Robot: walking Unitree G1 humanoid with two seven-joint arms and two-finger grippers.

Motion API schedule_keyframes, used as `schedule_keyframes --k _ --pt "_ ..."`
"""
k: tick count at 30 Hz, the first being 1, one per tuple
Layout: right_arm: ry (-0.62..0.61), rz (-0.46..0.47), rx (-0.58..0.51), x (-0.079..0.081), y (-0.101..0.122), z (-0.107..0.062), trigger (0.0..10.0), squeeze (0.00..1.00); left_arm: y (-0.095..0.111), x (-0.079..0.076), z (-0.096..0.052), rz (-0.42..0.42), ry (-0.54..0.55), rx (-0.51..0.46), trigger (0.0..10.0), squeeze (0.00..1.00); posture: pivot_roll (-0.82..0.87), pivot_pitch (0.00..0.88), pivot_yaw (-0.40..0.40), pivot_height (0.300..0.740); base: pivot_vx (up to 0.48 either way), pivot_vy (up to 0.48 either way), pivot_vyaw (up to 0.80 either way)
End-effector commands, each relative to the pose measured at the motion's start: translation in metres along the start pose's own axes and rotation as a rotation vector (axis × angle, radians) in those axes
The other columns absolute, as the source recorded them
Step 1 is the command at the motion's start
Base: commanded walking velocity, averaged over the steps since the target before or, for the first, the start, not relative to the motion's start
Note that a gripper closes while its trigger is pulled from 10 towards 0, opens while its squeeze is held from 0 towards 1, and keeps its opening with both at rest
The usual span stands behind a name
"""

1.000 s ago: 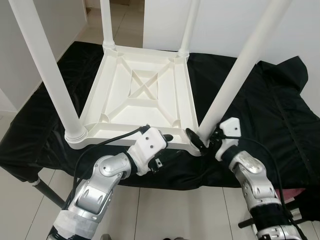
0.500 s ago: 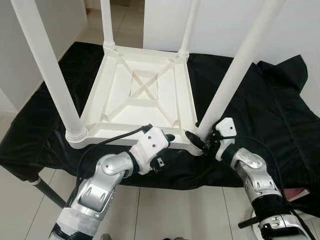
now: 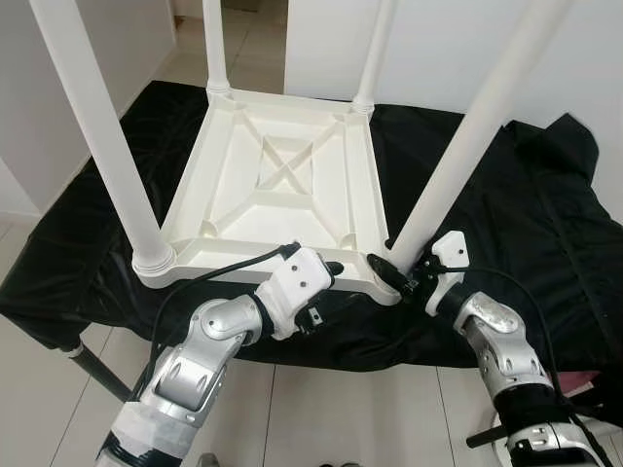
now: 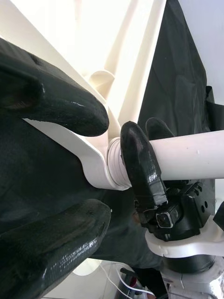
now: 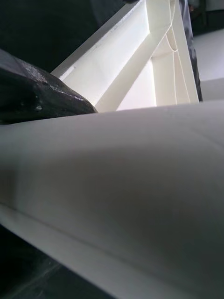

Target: Building children table

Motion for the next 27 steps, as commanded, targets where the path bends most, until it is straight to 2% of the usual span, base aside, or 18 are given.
schedule_keyframes --k 1,3,5,8,9,12,16,18,23,27 --pt "-0.069 -0.028 0.011 -0.001 -0.001 -0.003 10.0 0.0 -0.001 -0.002 0.001 0.004 0.008 0.001 10.0 0.0 0.0 0.069 -0.068 0.74 0.0 0.0 0.0" --pt "-0.104 -0.035 0.017 -0.001 -0.002 -0.003 10.0 0.0 -0.001 -0.002 0.001 0.003 0.008 0.002 10.0 0.0 0.0 0.069 -0.068 0.74 0.0 0.0 0.0" --pt "-0.195 -0.027 0.036 -0.001 -0.005 -0.004 10.0 0.0 -0.002 -0.002 0.002 0.004 0.009 0.003 10.0 0.0 0.0 0.067 -0.07 0.74 0.0 0.0 0.0" --pt "-0.223 -0.025 0.041 -0.001 -0.006 -0.005 10.0 0.0 -0.002 -0.002 0.002 0.004 0.009 0.003 10.0 0.0 0.0 0.067 -0.07 0.74 0.0 0.0 0.0" --pt "-0.28 0.007 0.032 0.007 -0.005 -0.005 10.0 0.0 -0.002 -0.003 0.001 0.005 0.009 0.004 10.0 0.0 0.0 0.063 -0.073 0.74 0.0 0.0 0.0" --pt "-0.33 0.035 0.016 0.017 -0.002 -0.005 10.0 0.0 -0.003 -0.003 0.001 0.006 0.008 0.006 10.0 0.0 0.0 0.061 -0.071 0.74 0.0 0.0 0.0" --pt "-0.363 0.051 0.012 0.022 -0.001 -0.005 10.0 0.0 -0.003 -0.003 0.001 0.009 0.008 0.007 10.0 0.0 0.01 0.06 -0.073 0.74 0.0 0.0 0.0" --pt "-0.475 0.062 0.009 0.031 0.003 -0.004 10.0 0.0 -0.002 -0.003 0.001 0.008 0.009 0.008 10.0 0.0 0.01 0.057 -0.072 0.74 0.0 0.0 0.0" --pt "-0.584 0.102 0.027 0.046 0.004 -0.001 10.0 0.0 -0.002 -0.002 0.0 0.01 0.009 0.008 10.0 0.0 0.02 0.054 -0.071 0.74 0.0 0.0 0.0" --pt "-0.624 0.123 0.039 0.052 0.004 0.002 10.0 0.0 -0.002 -0.001 0.0 0.01 0.01 0.008 10.0 0.0 0.02 0.053 -0.071 0.74 0.0 0.0 0.0"
Point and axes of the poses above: a point about 5 cm out from each wrist's last joint towards the gripper, its own z axis pointing out of the wrist towards the gripper, its own y axis along the axis of the wrist's last joint, x = y × z, the point moved 2 cm from there along z, pointing out of the wrist towards the gripper, and after that the axes turned 4 degrees about -z, right-handed, at the moved point
